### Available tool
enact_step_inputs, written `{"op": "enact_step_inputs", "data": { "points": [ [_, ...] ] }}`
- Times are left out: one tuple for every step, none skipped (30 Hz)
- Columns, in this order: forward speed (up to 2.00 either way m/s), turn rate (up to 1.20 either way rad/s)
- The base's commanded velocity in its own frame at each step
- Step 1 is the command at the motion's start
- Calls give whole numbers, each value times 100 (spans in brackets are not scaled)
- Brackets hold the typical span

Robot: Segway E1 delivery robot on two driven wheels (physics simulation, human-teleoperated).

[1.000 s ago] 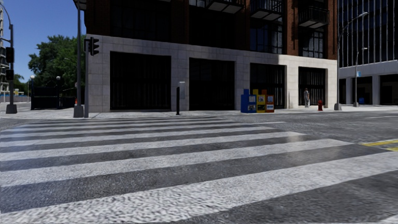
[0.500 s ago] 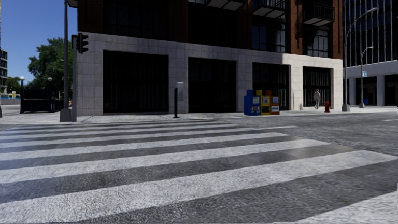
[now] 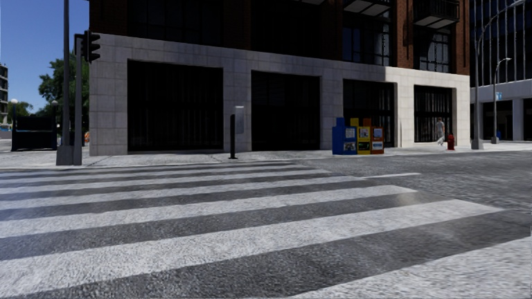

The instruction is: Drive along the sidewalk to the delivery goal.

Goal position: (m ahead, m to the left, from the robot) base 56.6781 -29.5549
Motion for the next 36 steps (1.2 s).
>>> {"op": "enact_step_inputs", "data": {
  "points": [
    [200,0],
    [200,0],
    [200,0],
    [200,0],
    [200,0],
    [200,0],
    [200,0],
    [200,0],
    [200,0],
    [200,0],
    [200,0],
    [200,0],
    [200,0],
    [200,0],
    [200,0],
    [200,0],
    [200,0],
    [200,0],
    [200,0],
    [200,0],
    [200,0],
    [200,0],
    [200,0],
    [200,0],
    [200,0],
    [200,0],
    [200,0],
    [200,0],
    [200,0],
    [200,0],
    [200,0],
    [200,0],
    [200,0],
    [200,0],
    [200,0],
    [200,0]
  ]
}}
